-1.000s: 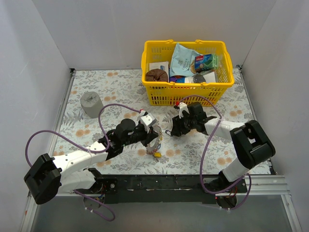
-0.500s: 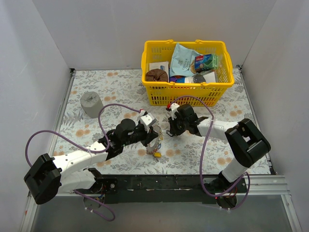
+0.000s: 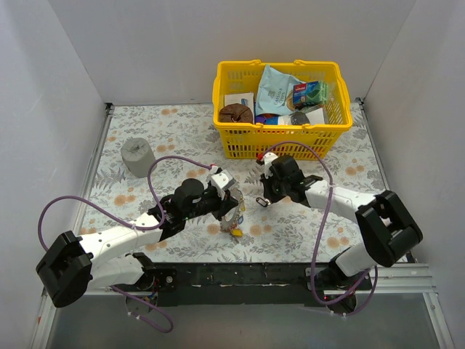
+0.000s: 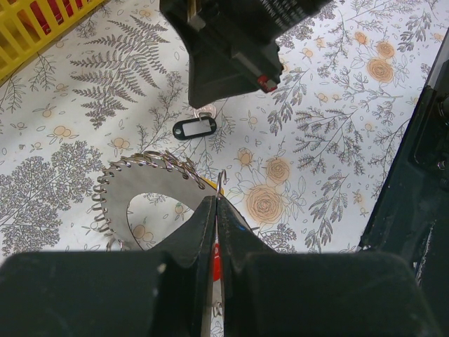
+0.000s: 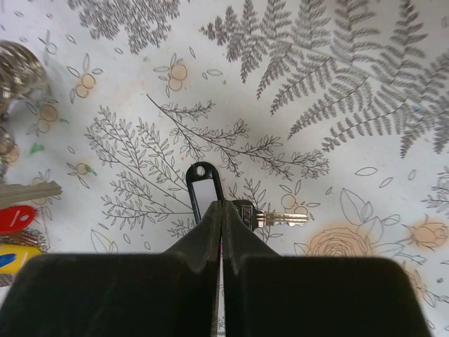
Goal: Put the keys on the keyring
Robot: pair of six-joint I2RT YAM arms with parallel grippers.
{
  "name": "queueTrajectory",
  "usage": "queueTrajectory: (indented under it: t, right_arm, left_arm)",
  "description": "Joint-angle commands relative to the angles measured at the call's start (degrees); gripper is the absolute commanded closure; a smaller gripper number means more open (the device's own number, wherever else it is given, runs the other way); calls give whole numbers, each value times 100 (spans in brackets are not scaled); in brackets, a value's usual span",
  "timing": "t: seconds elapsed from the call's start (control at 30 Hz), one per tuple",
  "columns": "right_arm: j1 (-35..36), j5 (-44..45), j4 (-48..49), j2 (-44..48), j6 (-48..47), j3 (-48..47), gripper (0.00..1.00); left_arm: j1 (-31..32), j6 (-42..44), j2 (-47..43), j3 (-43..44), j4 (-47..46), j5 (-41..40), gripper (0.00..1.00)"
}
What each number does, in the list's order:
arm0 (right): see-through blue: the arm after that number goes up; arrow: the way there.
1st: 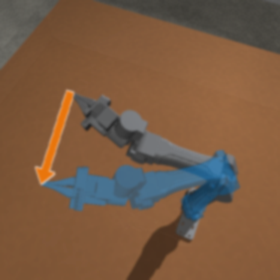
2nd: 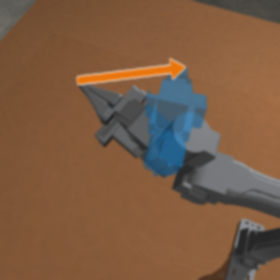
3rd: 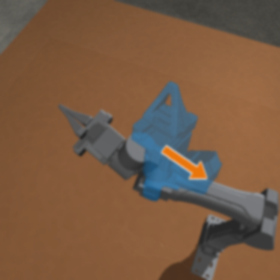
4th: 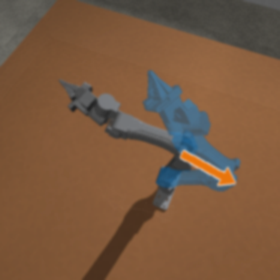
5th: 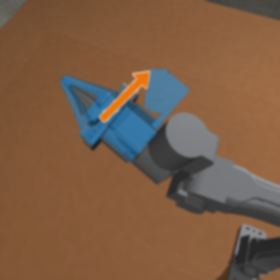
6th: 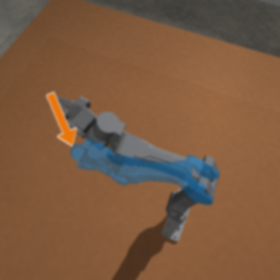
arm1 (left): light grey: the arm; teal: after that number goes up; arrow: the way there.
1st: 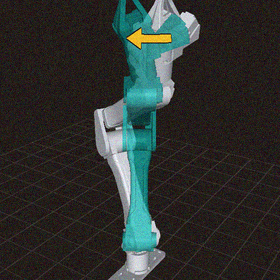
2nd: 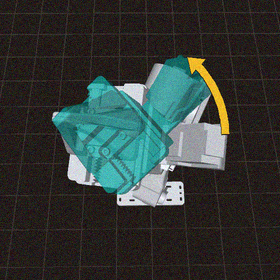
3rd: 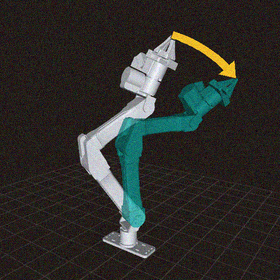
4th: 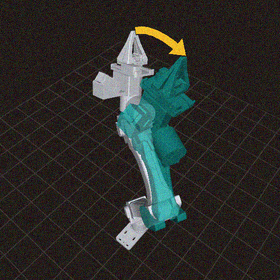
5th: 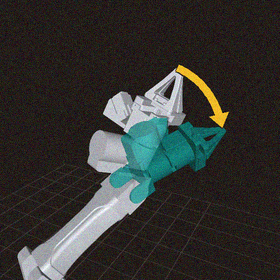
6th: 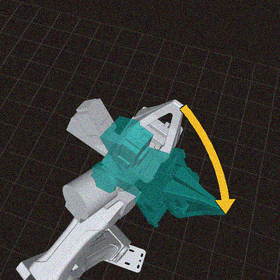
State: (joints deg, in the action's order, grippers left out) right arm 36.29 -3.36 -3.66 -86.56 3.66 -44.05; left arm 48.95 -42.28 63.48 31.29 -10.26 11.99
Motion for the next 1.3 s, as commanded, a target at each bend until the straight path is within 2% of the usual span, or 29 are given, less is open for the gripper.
queueTrajectory:
  t: [0.0,0.2,0.5,0.7,0.9,1.1,1.17,1.2,1.27]
  right_arm:
    - [-52,282,102,657,126,159,99]
    - [-157,537,234,852,153,362,99]
    - [-158,1012,-65,-342,292,37,99]
    - [-158,1188,-274,-379,521,37,99]
    - [-158,907,-793,-72,741,177,99]
    - [-158,205,-478,315,978,424,98]
    - [-158,99,-285,403,1101,362,87]
    - [-166,-6,-171,421,1250,354,73]
    - [-201,-112,101,421,1435,319,63]
  left_arm:
    - [27,-8,-117,-9,-72,-30,100]
    - [27,-17,-126,-9,-72,-30,100]
    - [27,-8,-178,-17,-64,-21,100]
    - [27,9,-231,-44,-46,-47,100]
    - [27,18,-205,-53,-64,-48,100]
    - [36,18,-135,-26,-108,-4,100]
    - [36,18,-134,-9,-108,-3,100]
    - [36,27,-134,-9,-108,5,100]
    - [27,27,-152,0,-99,-4,100]
